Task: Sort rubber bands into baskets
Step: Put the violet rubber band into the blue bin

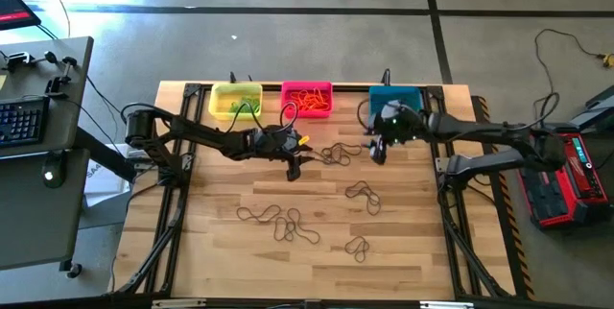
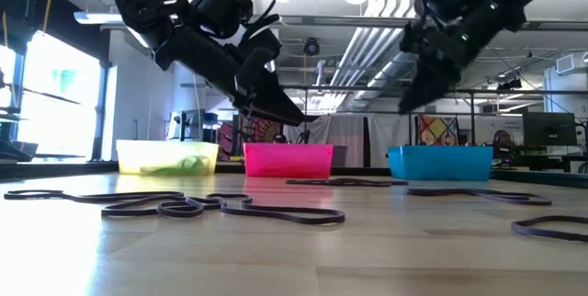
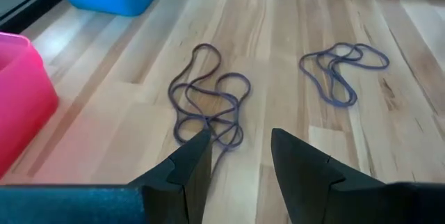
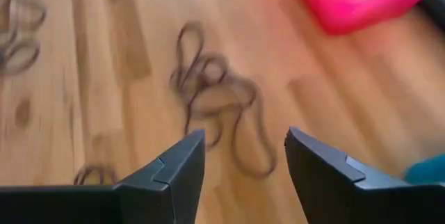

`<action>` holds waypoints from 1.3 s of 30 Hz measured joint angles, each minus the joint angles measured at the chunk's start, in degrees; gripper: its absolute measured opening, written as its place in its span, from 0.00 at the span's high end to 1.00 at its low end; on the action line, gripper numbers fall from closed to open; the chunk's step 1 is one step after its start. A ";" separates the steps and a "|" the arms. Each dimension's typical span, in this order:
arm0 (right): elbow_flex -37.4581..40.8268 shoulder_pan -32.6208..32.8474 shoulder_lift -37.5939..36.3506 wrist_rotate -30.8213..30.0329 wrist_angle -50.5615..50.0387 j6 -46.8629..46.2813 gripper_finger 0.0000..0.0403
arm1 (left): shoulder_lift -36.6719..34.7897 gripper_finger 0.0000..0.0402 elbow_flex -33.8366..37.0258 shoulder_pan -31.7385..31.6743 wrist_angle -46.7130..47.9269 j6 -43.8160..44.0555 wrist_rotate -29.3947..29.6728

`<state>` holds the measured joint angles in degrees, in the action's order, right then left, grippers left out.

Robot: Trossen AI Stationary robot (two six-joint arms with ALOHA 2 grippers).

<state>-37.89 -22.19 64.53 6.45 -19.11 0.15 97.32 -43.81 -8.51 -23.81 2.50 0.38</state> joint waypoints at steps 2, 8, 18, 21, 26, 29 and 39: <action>2.12 1.06 0.22 0.22 0.56 0.12 0.53 | 0.00 0.65 0.00 -0.01 -0.04 0.31 0.00; 6.58 3.69 3.76 -3.52 9.19 -3.48 0.53 | 0.00 0.65 0.00 -0.17 -0.48 -0.15 0.11; 2.58 7.13 17.44 -9.53 11.27 -5.53 0.45 | 0.00 0.65 0.00 -0.20 -0.52 -0.20 0.24; 0.90 7.21 20.23 -10.14 11.31 -4.59 0.40 | 0.00 0.65 0.00 -0.18 -0.32 -0.20 0.26; -0.42 7.08 22.52 -11.63 11.43 0.22 0.38 | 0.00 0.65 0.00 -0.18 -0.18 -0.20 0.26; -0.42 6.82 23.76 -11.35 11.35 2.19 0.38 | 0.00 0.65 0.00 -0.20 -0.10 -0.20 0.26; -0.57 6.71 27.70 -10.87 13.02 3.11 0.38 | 0.00 0.65 0.00 -0.20 0.00 -0.80 0.27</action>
<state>-38.46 -15.48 92.23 -4.41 -6.09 3.26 97.32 -43.81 -8.71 -23.81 1.70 0.66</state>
